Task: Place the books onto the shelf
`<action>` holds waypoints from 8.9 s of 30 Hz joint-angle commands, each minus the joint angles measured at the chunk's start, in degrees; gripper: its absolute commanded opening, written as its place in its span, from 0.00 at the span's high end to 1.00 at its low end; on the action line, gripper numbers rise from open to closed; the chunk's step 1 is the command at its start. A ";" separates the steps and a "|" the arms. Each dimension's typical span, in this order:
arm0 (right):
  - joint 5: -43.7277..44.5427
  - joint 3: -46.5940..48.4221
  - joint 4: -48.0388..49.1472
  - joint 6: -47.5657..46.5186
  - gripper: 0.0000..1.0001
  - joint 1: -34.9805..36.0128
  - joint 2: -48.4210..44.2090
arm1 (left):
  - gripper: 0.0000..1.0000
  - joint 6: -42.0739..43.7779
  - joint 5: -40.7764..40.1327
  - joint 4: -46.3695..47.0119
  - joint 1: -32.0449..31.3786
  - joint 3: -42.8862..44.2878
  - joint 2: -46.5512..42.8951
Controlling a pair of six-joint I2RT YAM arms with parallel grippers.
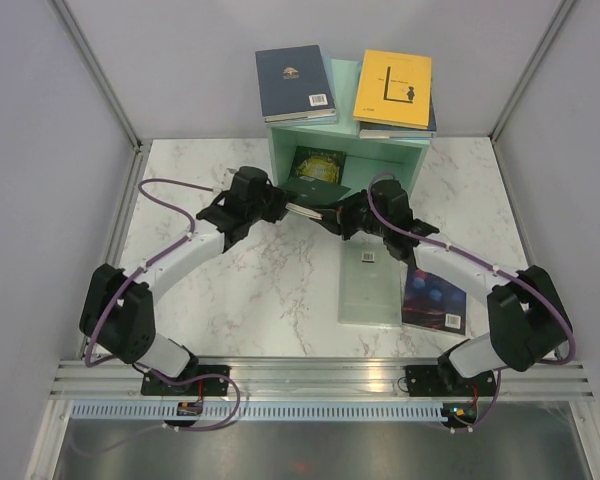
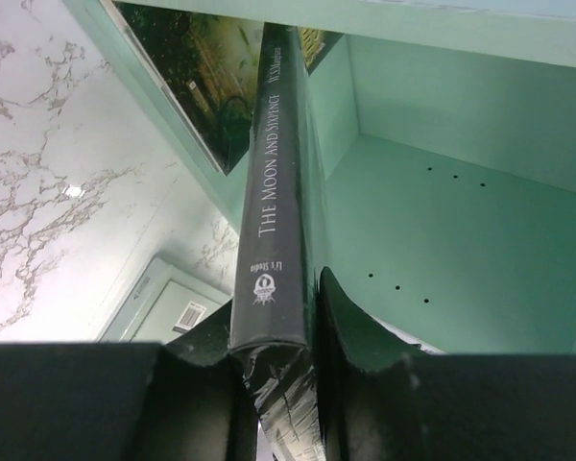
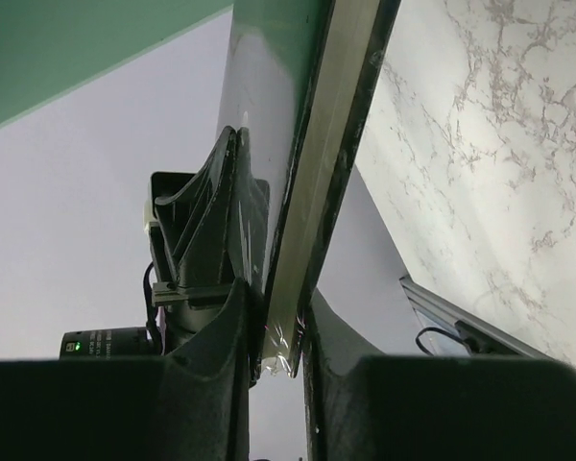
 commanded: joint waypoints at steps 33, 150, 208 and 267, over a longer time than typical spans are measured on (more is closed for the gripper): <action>3.05 14.65 3.73 -30.67 1.00 -6.11 27.41 | 0.37 21.31 0.42 -32.41 -0.66 -19.25 -40.04; -20.94 -25.34 -1.88 -22.66 0.02 -12.80 -24.09 | 0.98 0.22 33.99 50.37 -6.99 -30.59 -9.90; -7.87 2.25 12.07 -23.72 1.00 -10.16 0.07 | 0.00 38.62 2.44 -50.24 -0.04 -5.10 -34.59; 25.18 1.39 -52.66 -52.90 0.03 -9.61 -19.06 | 0.01 39.85 16.41 -40.15 -0.74 -14.59 -32.15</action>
